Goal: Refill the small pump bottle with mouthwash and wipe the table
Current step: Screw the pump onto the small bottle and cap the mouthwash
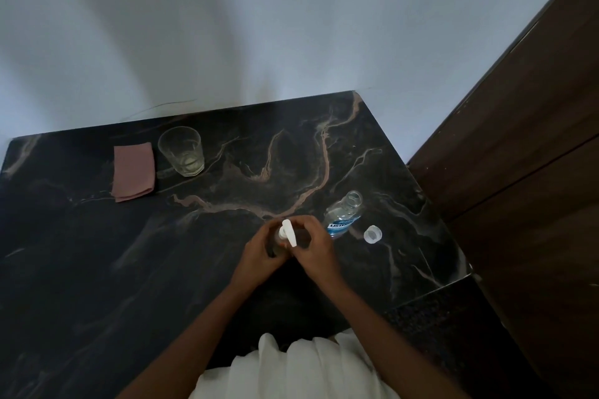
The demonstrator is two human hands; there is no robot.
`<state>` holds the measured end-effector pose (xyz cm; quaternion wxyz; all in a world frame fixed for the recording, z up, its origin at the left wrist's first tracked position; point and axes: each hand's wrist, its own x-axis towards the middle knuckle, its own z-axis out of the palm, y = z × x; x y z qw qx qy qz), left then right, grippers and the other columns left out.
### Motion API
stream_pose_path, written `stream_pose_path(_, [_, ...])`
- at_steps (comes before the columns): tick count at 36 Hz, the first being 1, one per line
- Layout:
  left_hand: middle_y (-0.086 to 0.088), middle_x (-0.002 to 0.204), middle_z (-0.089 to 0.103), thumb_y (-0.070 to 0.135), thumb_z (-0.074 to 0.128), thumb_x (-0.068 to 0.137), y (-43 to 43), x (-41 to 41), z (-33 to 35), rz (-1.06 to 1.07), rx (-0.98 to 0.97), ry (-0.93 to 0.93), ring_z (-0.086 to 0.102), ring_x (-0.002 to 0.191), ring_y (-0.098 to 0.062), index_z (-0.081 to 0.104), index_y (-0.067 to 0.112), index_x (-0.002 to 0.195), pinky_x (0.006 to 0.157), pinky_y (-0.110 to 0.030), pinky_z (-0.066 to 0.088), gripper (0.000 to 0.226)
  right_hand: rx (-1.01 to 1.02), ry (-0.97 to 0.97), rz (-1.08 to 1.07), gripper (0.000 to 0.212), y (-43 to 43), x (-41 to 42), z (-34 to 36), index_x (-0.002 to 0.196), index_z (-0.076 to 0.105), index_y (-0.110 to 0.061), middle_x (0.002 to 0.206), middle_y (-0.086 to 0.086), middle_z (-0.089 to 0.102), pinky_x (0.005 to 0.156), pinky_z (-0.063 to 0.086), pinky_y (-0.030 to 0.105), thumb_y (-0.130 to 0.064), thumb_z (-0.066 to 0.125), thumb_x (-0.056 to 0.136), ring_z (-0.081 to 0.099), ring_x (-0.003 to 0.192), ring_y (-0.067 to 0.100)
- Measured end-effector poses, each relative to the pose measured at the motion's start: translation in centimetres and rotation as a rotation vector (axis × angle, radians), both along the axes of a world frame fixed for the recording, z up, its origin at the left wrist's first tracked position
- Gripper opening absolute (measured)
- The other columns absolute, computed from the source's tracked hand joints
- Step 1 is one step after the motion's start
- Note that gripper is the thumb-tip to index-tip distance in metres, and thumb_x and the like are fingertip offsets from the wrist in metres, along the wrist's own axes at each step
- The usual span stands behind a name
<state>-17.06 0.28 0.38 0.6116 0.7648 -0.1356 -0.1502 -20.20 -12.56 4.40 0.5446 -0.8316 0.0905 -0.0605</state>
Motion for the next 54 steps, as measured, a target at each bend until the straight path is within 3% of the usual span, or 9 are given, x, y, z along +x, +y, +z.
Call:
stream_pose_path(7, [0.013, 0.135, 0.041, 0.024, 0.081, 0.062, 2.9, 1.6, 1.3, -0.085, 0.106, 0.028, 0.038, 0.127, -0.004, 0.035, 0.041, 0.127, 0.102, -0.022, 0.031, 0.082, -0.061, 0.088, -0.002, 0.027, -3.3, -2.0, -0.4, 0.094, 0.065, -0.013, 0.091, -0.005, 0.063, 0.078, 0.044, 0.004, 0.003, 0.07, 0.072, 0.058, 0.084, -0.004])
stream_pose_path(13, [0.026, 0.128, 0.044, 0.035, 0.073, 0.063, 4.4, 3.7, 5.9, -0.162, 0.147, -0.079, 0.04, 0.121, 0.01, 0.041, 0.049, 0.119, 0.101, -0.021, 0.033, 0.066, -0.079, 0.161, -0.093, 0.032, -6.6, -4.2, -1.1, 0.076, 0.062, -0.028, 0.08, -0.011, 0.063, 0.069, 0.047, 0.006, 0.003, 0.069, 0.074, 0.061, 0.074, -0.003])
stream_pose_path(20, [0.016, 0.12, 0.053, 0.026, 0.071, 0.07, -0.3, 5.3, 9.7, -0.198, 0.125, -0.198, 0.048, 0.112, 0.01, 0.049, 0.033, 0.115, 0.096, -0.008, 0.039, 0.051, -0.064, 0.172, -0.248, 0.029, -10.1, -4.4, -1.7, 0.076, 0.061, -0.025, 0.077, -0.009, 0.063, 0.065, 0.044, 0.002, 0.003, 0.065, 0.077, 0.059, 0.073, -0.003])
stream_pose_path(25, [0.012, 0.119, 0.05, 0.021, 0.073, 0.073, -4.7, 5.9, 10.0, -0.318, 0.212, -0.242, 0.048, 0.107, 0.005, 0.05, 0.018, 0.123, 0.089, 0.001, 0.034, 0.055, -0.135, 0.128, -0.346, 0.019, -12.4, -3.5, -2.4, 0.085, 0.064, -0.015, 0.088, 0.003, 0.063, 0.074, 0.048, 0.014, 0.001, 0.068, 0.075, 0.061, 0.08, 0.009])
stream_pose_path(27, [0.01, 0.121, 0.051, 0.022, 0.073, 0.073, -6.2, 5.8, 9.8, -0.353, 0.232, -0.233, 0.047, 0.11, 0.003, 0.05, 0.017, 0.124, 0.088, 0.003, 0.033, 0.056, -0.195, 0.142, -0.337, 0.024, -13.2, -3.1, -2.9, 0.093, 0.063, -0.012, 0.098, 0.002, 0.06, 0.081, 0.048, 0.027, 0.0, 0.07, 0.074, 0.058, 0.091, 0.016])
stream_pose_path(30, [0.003, 0.127, 0.053, 0.021, 0.076, 0.07, -7.8, 5.7, 9.2, -0.404, 0.282, -0.231, 0.045, 0.112, 0.001, 0.048, 0.016, 0.126, 0.086, 0.005, 0.031, 0.062, -0.316, 0.197, -0.298, 0.039, -14.0, -2.7, -3.7, 0.106, 0.059, -0.014, 0.112, 0.005, 0.053, 0.086, 0.037, 0.026, -0.006, 0.073, 0.071, 0.047, 0.105, 0.02])
stream_pose_path(37, [-0.007, 0.127, 0.054, 0.02, 0.076, 0.068, -9.5, 5.5, 7.9, -0.441, 0.376, -0.24, 0.052, 0.116, -0.014, 0.044, 0.012, 0.129, 0.099, -0.032, 0.044, 0.069, -0.367, 0.292, -0.286, 0.055, -14.4, -2.0, -4.6, 0.12, 0.051, -0.011, 0.124, 0.009, 0.048, 0.093, 0.038, 0.034, -0.011, 0.074, 0.07, 0.042, 0.115, 0.026])
stream_pose_path(44, [-0.007, 0.117, 0.062, 0.014, 0.076, 0.069, -10.0, 5.4, 7.5, -0.41, 0.409, -0.283, 0.056, 0.105, -0.013, 0.054, 0.013, 0.119, 0.089, -0.021, 0.042, 0.055, -0.341, 0.305, -0.282, 0.034, -14.4, -1.7, -4.8, 0.11, 0.057, -0.01, 0.117, 0.01, 0.054, 0.092, 0.041, 0.037, -0.006, 0.064, 0.078, 0.047, 0.111, 0.025])
stream_pose_path(54, [-0.009, 0.114, 0.063, 0.01, 0.073, 0.071, -10.1, 5.3, 7.2, -0.379, 0.408, -0.24, 0.056, 0.098, -0.009, 0.056, 0.009, 0.117, 0.081, -0.017, 0.042, 0.05, -0.32, 0.114, -0.207, 0.033, -14.2, -1.3, -0.1, 0.105, 0.062, -0.01, 0.106, 0.004, 0.05, 0.076, 0.035, 0.007, 0.002, 0.065, 0.075, 0.048, 0.093, 0.01])
